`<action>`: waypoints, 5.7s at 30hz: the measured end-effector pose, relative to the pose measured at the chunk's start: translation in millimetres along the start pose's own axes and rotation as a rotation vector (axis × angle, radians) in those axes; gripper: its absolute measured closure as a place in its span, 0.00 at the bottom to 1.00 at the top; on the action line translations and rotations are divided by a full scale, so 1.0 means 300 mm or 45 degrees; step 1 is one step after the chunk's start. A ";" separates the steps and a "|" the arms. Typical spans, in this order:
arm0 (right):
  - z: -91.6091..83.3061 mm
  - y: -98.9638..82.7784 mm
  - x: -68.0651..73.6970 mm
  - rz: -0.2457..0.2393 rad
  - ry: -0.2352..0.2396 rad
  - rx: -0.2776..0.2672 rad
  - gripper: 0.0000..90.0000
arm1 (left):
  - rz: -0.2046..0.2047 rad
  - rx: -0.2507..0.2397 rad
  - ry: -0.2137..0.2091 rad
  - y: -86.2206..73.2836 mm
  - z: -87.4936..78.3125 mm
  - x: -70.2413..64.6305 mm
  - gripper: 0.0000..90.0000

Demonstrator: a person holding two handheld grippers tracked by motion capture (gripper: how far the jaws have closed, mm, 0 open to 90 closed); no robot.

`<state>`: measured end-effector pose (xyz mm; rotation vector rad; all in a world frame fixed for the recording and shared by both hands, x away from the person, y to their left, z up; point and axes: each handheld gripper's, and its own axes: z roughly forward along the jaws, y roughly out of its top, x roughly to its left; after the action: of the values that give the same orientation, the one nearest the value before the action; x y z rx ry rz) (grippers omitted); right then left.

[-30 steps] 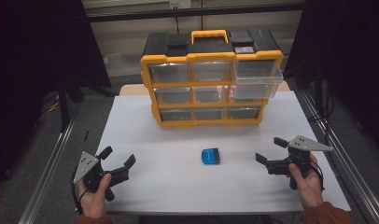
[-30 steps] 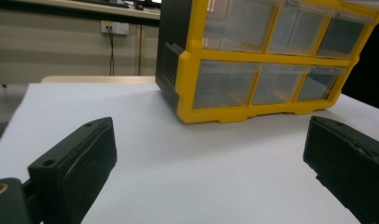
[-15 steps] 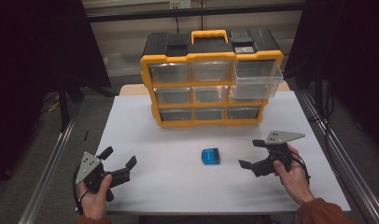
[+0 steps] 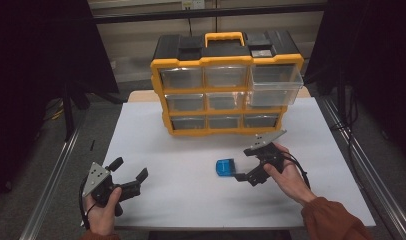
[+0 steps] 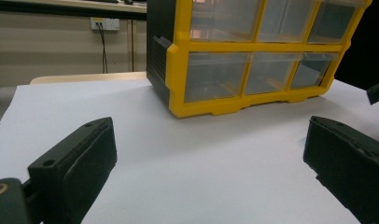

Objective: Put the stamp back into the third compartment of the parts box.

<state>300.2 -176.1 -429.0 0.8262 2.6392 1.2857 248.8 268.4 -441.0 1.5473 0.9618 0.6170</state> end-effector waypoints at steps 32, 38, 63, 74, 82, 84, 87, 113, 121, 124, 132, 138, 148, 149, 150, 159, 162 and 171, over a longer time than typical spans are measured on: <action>0.254 0.157 -0.075 -0.198 0.164 0.625 0.19 | 0.020 0.015 -0.008 0.000 0.009 -0.005 0.03; 0.277 0.144 -0.069 -0.195 0.117 0.660 0.25 | 0.025 0.017 -0.001 -0.001 0.003 -0.003 0.03; 0.263 0.129 -0.055 -0.194 0.080 0.633 0.46 | 0.037 0.012 0.006 -0.001 -0.005 0.000 0.03; 0.183 0.113 -0.057 -0.093 0.087 0.470 0.46 | 0.036 0.011 -0.003 -0.001 -0.004 -0.002 0.03; 0.126 0.115 -0.073 -0.120 0.091 0.319 0.46 | 0.035 0.005 0.001 0.000 -0.006 -0.004 0.03; 0.105 0.120 -0.065 -0.123 0.086 0.285 0.46 | 0.034 0.005 0.002 0.001 -0.007 -0.004 0.03; 0.093 0.126 -0.059 -0.111 0.095 0.262 0.46 | 0.021 0.003 0.005 -0.001 -0.004 -0.002 0.03; -0.125 0.280 0.031 -0.219 0.102 0.042 0.46 | 0.020 -0.004 0.010 0.000 -0.006 -0.002 0.03; -0.194 0.349 0.030 -0.251 0.069 -0.011 0.46 | 0.010 -0.026 -0.052 0.002 -0.004 -0.008 0.03; -0.220 0.382 0.028 -0.264 0.053 -0.031 0.46 | 0.023 -0.006 -0.026 -0.001 -0.003 -0.005 0.04; -0.309 0.483 0.003 -0.267 -0.006 -0.050 0.46 | 0.037 -0.013 -0.023 0.002 -0.005 -0.006 0.04; -0.343 0.525 -0.018 -0.271 -0.031 -0.032 0.46 | 0.043 -0.010 -0.016 0.002 -0.004 -0.007 0.04; -0.419 0.615 -0.052 -0.260 -0.088 -0.034 0.46 | 0.049 -0.003 -0.010 0.002 -0.006 -0.007 0.04; -0.423 0.622 -0.058 -0.259 -0.089 -0.030 0.46 | 0.051 -0.003 -0.007 0.003 -0.007 -0.007 0.04; -0.427 0.629 -0.063 -0.259 -0.092 -0.028 0.46 | 0.050 -0.005 -0.010 0.002 -0.006 -0.007 0.04; -0.495 0.711 -0.111 -0.239 -0.134 0.003 0.46 | 0.049 0.001 -0.009 0.002 -0.006 -0.008 0.04; -0.517 0.727 -0.138 -0.216 -0.157 0.024 0.46 | 0.048 -0.002 -0.016 0.002 -0.007 -0.007 0.04; -0.572 0.764 -0.203 -0.166 -0.252 0.131 0.46 | 0.034 -0.010 -0.006 0.001 -0.003 -0.009 0.04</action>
<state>397.5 -213.3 -155.4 0.7379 2.5708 0.9904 246.6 266.9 -440.2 1.5559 0.9351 0.6349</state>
